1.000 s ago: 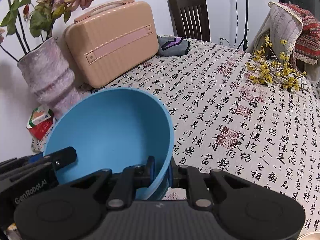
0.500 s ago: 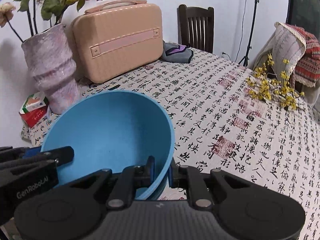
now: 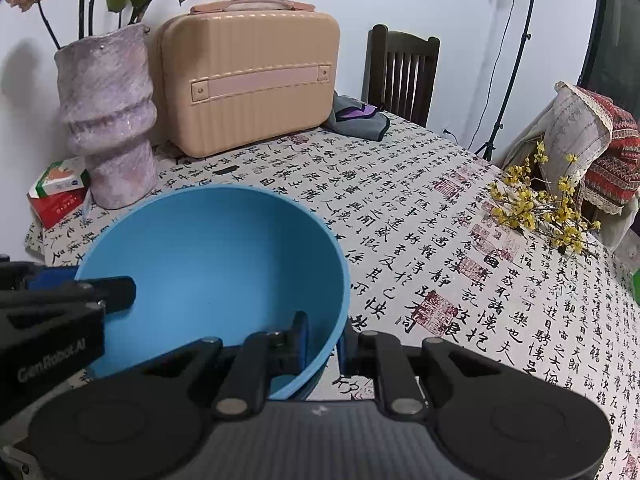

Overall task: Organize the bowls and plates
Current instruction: 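Lower the held blue bowl into the stacked blue bowls with both grippers, then open both grippers to release the rim of the stacked bowls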

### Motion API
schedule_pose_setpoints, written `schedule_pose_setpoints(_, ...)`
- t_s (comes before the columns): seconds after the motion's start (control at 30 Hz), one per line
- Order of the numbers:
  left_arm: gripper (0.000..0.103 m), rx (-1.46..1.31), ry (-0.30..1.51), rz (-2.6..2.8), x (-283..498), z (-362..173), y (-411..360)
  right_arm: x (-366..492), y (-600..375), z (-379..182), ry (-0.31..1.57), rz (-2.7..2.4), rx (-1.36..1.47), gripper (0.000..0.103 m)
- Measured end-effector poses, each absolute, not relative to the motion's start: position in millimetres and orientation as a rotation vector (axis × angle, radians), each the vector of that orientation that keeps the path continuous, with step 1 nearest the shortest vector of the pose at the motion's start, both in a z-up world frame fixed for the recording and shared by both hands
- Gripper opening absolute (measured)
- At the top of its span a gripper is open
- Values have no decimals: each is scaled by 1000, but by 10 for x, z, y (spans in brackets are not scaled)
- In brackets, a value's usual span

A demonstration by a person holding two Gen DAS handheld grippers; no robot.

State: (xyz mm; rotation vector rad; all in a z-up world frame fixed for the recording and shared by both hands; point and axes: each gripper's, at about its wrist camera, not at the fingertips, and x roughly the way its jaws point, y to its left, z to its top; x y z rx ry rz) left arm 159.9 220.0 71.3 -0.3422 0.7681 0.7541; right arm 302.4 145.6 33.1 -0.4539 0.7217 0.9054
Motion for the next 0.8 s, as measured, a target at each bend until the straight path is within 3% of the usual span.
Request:
schedule_pose_setpoints(0.33, 19, -307, 777, 744, 1616, 661, 2211, 3031, 1473, 251, 724, 898, -460, 14)
schedule_pose_setpoints(0.53, 26, -328, 772, 737, 1604, 647, 2265, 3084, 1464, 234, 754, 895, -431, 17)
schedule_pose_setpoints(0.73, 41, -381, 769, 744, 1543, 644, 2357, 3235, 1359, 262, 818, 908, -322, 28)
schedule_pose_setpoints(0.8, 58, -390, 764, 740, 1516, 662, 2373, 3280, 1300, 283, 837, 908, -283, 37)
